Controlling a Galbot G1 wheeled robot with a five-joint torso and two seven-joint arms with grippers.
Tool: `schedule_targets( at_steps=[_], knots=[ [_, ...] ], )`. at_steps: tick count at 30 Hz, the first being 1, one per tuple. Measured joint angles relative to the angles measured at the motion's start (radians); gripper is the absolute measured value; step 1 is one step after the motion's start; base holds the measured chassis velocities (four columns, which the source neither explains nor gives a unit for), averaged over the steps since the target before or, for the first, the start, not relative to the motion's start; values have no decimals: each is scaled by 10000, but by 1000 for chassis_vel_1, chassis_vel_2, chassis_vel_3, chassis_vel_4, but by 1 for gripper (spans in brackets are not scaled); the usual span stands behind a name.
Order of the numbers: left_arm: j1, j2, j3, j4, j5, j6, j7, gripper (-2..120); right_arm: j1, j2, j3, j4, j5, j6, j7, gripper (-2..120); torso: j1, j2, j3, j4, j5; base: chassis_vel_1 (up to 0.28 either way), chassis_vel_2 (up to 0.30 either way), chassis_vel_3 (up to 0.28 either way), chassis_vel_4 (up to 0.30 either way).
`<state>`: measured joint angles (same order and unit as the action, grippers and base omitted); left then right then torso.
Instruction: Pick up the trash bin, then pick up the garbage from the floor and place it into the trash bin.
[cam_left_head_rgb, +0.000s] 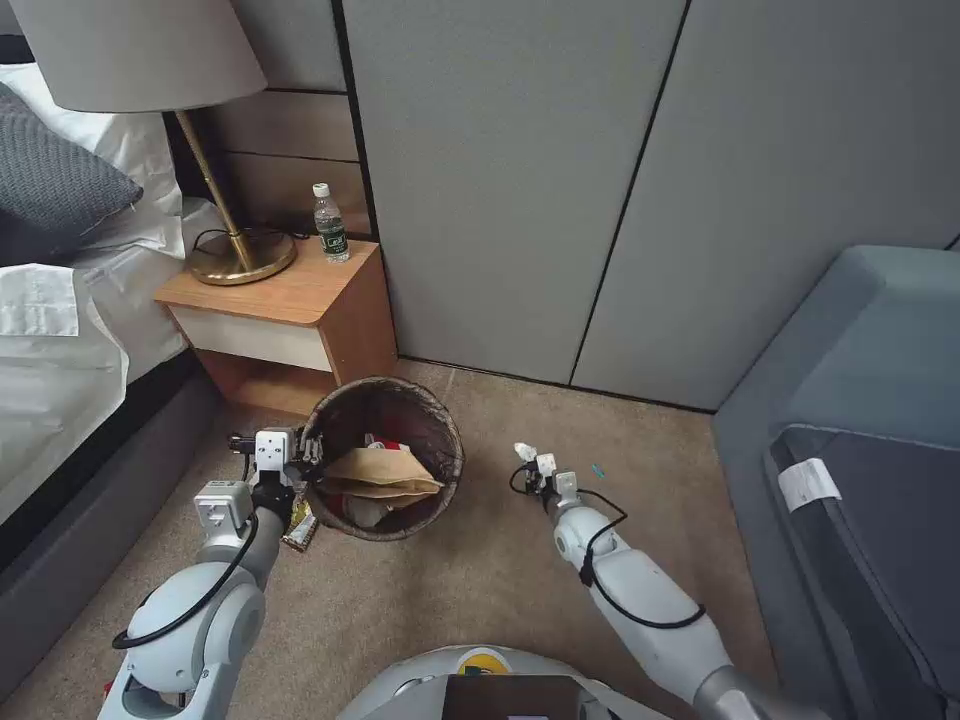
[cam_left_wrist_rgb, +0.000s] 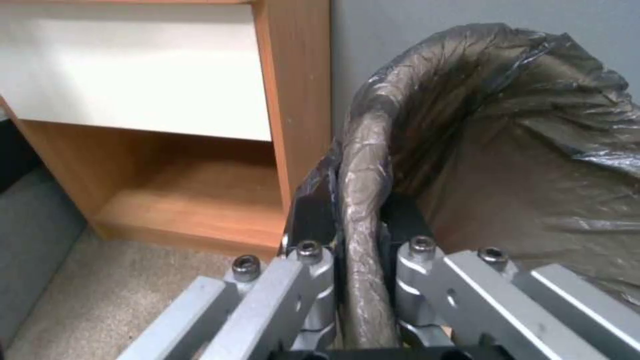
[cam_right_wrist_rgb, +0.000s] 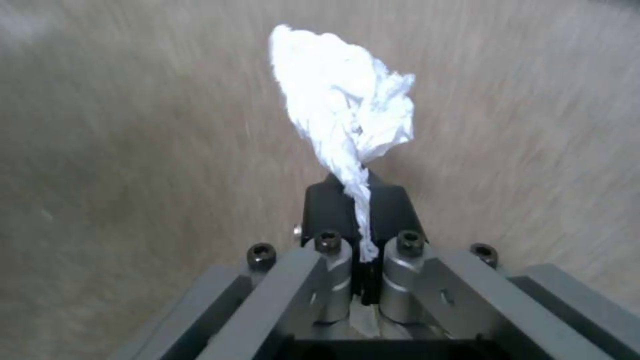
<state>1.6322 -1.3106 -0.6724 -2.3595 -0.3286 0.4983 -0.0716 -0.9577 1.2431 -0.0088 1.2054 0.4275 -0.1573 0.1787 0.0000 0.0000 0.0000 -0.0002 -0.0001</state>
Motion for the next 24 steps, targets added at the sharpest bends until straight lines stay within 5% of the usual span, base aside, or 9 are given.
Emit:
schedule_targets(
  at_steps=[24],
  knots=[
    [104,106,-121,-80,-191,15,8,5,-1215,-3297,651,8021,2057,-1755,244,0,0,0,-1,0,3,0,0,0,0]
  ],
)
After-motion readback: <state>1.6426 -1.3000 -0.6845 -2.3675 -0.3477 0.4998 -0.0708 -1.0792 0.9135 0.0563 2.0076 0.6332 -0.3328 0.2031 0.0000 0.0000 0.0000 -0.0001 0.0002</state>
